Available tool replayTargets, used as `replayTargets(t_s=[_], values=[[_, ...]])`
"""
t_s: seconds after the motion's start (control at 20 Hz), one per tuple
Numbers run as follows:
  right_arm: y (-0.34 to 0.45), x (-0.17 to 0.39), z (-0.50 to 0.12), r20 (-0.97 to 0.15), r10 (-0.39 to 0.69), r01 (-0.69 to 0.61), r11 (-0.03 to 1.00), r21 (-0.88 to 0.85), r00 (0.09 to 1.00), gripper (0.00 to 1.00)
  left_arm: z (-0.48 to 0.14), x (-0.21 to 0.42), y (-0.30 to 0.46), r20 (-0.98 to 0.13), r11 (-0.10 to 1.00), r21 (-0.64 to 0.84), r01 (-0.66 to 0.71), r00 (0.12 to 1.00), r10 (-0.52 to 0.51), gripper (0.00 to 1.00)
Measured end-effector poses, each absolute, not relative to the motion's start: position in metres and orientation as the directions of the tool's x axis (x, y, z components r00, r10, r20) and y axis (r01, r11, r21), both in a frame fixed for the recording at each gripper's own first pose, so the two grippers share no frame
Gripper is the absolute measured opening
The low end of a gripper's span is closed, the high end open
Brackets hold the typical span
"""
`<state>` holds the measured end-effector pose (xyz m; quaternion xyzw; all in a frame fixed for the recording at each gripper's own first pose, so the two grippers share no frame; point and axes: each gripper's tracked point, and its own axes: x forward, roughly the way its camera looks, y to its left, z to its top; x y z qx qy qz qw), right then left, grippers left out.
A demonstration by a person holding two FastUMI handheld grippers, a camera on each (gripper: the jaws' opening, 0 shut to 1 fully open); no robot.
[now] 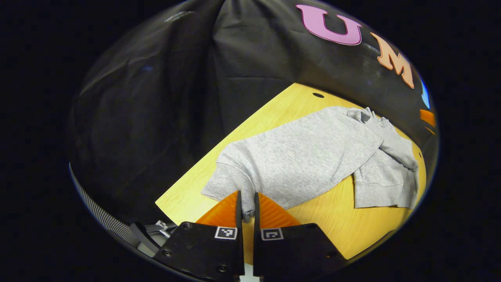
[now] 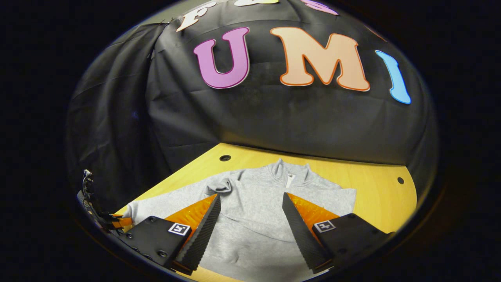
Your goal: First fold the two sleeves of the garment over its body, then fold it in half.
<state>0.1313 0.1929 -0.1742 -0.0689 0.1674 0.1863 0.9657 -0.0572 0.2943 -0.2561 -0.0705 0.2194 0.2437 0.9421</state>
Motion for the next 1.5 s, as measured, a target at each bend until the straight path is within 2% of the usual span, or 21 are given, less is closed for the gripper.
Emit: replayTargets(t_s=[0.15, 0.35, 0.4, 0.65, 0.75, 0.95, 1.0, 1.15, 1.3, 1.5], values=[[0.173, 0.127, -0.171, -0.343, 0.309, -0.352, 0.933, -0.071, 0.887, 0.98, -0.256, -0.057, 0.292, -0.456, 0.862, -0.028, -0.506, 0.774, 0.440, 0.01], [0.144, 0.121, -0.162, -0.332, 0.269, -0.311, 0.947, -0.079, 0.904, 0.96, -0.245, -0.056, 0.280, -0.474, 0.862, -0.056, -0.504, 0.773, 0.421, 0.01], [0.136, 0.120, -0.161, -0.330, 0.260, -0.301, 0.950, -0.079, 0.908, 0.98, -0.237, -0.054, 0.277, -0.463, 0.865, -0.063, -0.498, 0.782, 0.417, 0.01], [0.099, 0.109, -0.153, -0.318, 0.218, -0.254, 0.964, -0.077, 0.923, 0.96, -0.176, -0.027, 0.231, -0.376, 0.916, -0.073, -0.395, 0.861, 0.342, 0.01], [0.084, 0.104, -0.152, -0.317, 0.202, -0.237, 0.968, -0.077, 0.927, 0.98, -0.149, -0.008, 0.201, -0.339, 0.943, -0.054, -0.330, 0.894, 0.293, 0.01], [0.052, 0.098, -0.150, -0.323, 0.176, -0.214, 0.973, -0.086, 0.930, 0.96, -0.112, 0.031, 0.124, -0.288, 0.981, -0.043, -0.190, 0.943, 0.169, 0.01], [0.044, 0.096, -0.148, -0.321, 0.170, -0.207, 0.975, -0.083, 0.932, 0.99, -0.106, 0.041, 0.107, -0.281, 0.987, -0.035, -0.154, 0.950, 0.138, 0.01], [0.021, 0.093, -0.142, -0.312, 0.150, -0.180, 0.981, -0.069, 0.938, 0.96, -0.093, 0.059, 0.048, -0.273, 0.999, -0.015, -0.043, 0.961, 0.037, 0.01], [-0.003, 0.090, -0.140, -0.310, 0.121, -0.144, 0.988, -0.052, 0.943, 0.99, -0.082, 0.081, -0.004, -0.256, 0.998, -0.005, 0.055, 0.965, -0.055, 0.03], [-0.034, 0.083, -0.140, -0.307, 0.082, -0.105, 0.993, -0.059, 0.948, 0.98, -0.063, 0.107, -0.065, -0.222, 0.986, 0.019, 0.165, 0.962, -0.156, 0.00]])
